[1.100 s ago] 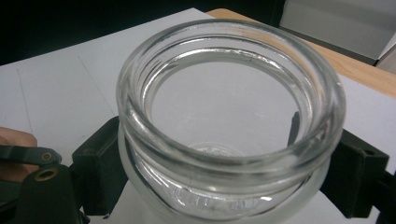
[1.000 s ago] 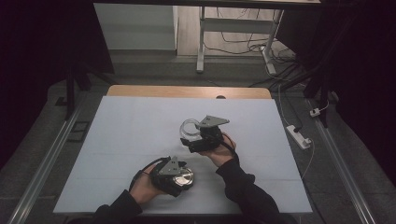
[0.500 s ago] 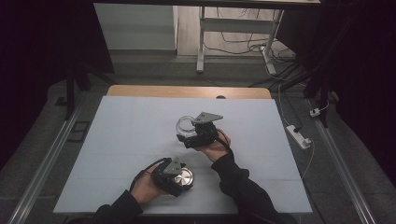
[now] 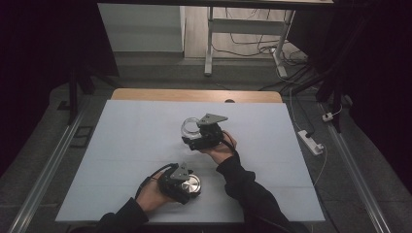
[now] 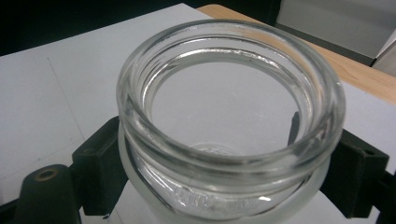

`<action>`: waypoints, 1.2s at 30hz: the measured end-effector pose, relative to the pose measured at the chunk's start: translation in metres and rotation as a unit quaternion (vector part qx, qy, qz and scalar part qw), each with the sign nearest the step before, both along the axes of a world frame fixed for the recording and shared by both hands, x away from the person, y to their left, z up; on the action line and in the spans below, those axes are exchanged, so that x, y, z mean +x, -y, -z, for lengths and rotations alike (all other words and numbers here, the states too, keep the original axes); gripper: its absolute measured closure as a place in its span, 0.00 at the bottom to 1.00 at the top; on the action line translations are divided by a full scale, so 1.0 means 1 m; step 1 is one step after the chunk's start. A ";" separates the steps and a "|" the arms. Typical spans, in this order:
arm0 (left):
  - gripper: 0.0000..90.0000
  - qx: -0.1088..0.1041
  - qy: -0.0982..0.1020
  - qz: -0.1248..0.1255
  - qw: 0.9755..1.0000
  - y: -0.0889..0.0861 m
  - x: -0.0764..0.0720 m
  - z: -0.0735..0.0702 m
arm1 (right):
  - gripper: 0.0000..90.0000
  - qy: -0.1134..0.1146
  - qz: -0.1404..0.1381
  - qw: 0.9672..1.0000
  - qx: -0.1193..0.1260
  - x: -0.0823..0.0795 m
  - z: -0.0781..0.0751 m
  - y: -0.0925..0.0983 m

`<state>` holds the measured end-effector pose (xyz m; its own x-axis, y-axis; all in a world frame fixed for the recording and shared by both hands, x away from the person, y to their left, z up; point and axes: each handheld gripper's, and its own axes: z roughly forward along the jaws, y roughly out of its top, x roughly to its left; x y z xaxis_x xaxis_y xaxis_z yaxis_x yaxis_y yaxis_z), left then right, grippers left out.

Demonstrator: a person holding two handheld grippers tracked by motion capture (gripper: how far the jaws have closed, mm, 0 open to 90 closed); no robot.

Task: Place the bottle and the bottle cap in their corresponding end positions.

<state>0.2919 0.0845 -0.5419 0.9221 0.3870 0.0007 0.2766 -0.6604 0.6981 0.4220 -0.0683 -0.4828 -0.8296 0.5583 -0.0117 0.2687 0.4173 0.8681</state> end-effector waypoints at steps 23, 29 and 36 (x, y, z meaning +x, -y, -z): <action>0.05 -0.016 -0.023 -0.001 1.000 -0.004 0.002 -0.002 | 0.16 -0.003 0.018 1.000 -0.017 0.024 0.017 -0.001; 0.03 -0.025 -0.025 -0.006 0.999 -0.007 0.003 -0.002 | 0.16 -0.010 0.016 0.999 -0.033 0.025 0.027 -0.002; 0.02 -0.026 -0.024 -0.011 0.999 -0.008 0.003 -0.003 | 0.16 -0.007 0.013 0.999 -0.031 0.025 0.030 -0.001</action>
<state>0.2951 0.0928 -0.5391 0.9121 0.4050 -0.0641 0.3247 -0.6177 0.7163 0.4466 -0.0673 -0.5128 -0.8153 0.5780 -0.0347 0.2923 0.4626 0.8370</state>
